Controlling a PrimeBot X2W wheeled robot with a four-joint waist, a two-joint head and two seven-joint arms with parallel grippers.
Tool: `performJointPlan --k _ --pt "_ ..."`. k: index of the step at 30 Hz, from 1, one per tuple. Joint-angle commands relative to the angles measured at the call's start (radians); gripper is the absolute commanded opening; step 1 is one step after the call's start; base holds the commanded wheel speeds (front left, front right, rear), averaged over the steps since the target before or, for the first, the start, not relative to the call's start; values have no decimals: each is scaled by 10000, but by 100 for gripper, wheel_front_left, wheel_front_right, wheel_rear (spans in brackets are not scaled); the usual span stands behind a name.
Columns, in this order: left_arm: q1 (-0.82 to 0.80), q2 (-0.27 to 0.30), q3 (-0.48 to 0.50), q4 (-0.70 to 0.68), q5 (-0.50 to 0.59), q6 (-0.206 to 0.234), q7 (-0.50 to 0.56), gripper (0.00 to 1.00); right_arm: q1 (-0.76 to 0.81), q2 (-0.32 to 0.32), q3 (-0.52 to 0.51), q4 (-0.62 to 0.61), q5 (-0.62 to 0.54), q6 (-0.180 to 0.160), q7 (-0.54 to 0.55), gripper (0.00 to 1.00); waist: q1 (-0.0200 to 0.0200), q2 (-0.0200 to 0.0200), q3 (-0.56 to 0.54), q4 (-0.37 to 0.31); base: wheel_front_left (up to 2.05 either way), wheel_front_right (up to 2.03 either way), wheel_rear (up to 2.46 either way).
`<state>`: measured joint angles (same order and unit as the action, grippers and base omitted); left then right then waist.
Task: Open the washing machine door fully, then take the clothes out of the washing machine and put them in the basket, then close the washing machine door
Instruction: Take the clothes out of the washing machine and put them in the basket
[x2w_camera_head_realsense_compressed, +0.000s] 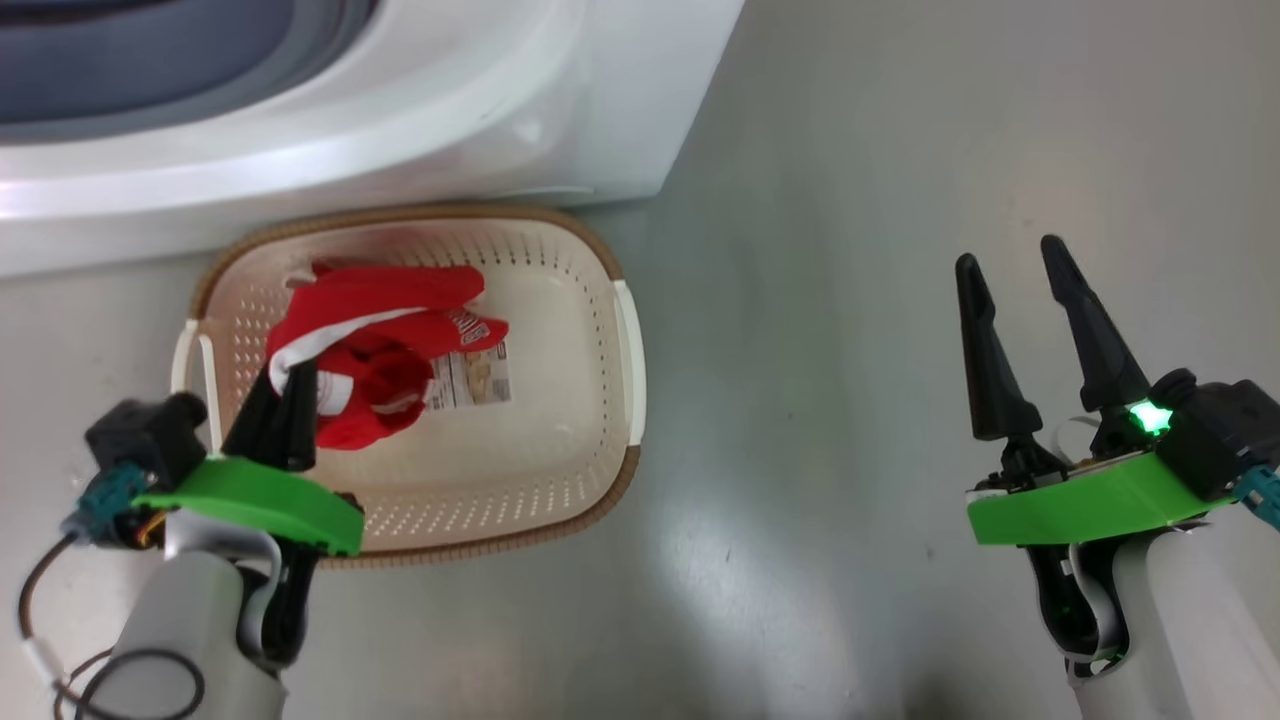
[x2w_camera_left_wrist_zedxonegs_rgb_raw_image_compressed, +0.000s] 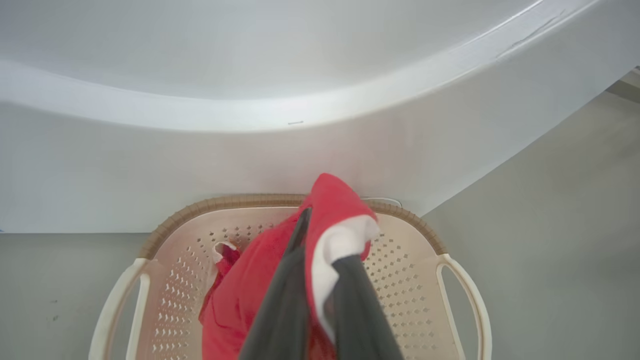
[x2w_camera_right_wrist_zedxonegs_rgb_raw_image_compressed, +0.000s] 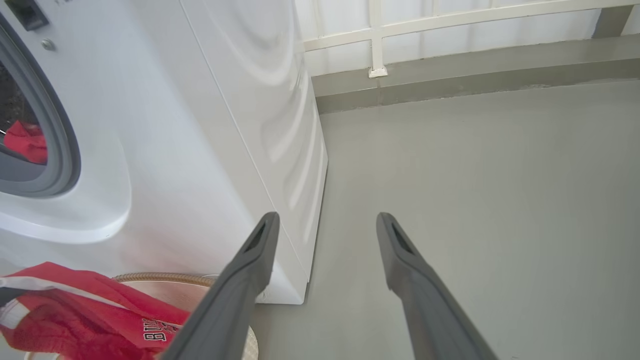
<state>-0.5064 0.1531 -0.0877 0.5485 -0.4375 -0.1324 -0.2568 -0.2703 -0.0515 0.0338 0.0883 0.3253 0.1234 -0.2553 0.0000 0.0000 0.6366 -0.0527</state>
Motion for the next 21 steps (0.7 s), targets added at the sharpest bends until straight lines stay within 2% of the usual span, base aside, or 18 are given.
performJointPlan --k 1,11,21 --pt "-159 388 160 94 -78 17 -49 0 6 13 154 -268 27 73 -65 100 0 0 522 112 0 0 0" --pt "-1243 527 -905 1670 -357 17 -49 0 -399 13 223 -418 -129 73 -65 100 0 0 1511 254 0 0 0" --pt "-1959 774 -1612 2613 -744 17 -49 0 -490 13 353 -481 -168 73 -65 100 0 0 1909 113 0 0 0"
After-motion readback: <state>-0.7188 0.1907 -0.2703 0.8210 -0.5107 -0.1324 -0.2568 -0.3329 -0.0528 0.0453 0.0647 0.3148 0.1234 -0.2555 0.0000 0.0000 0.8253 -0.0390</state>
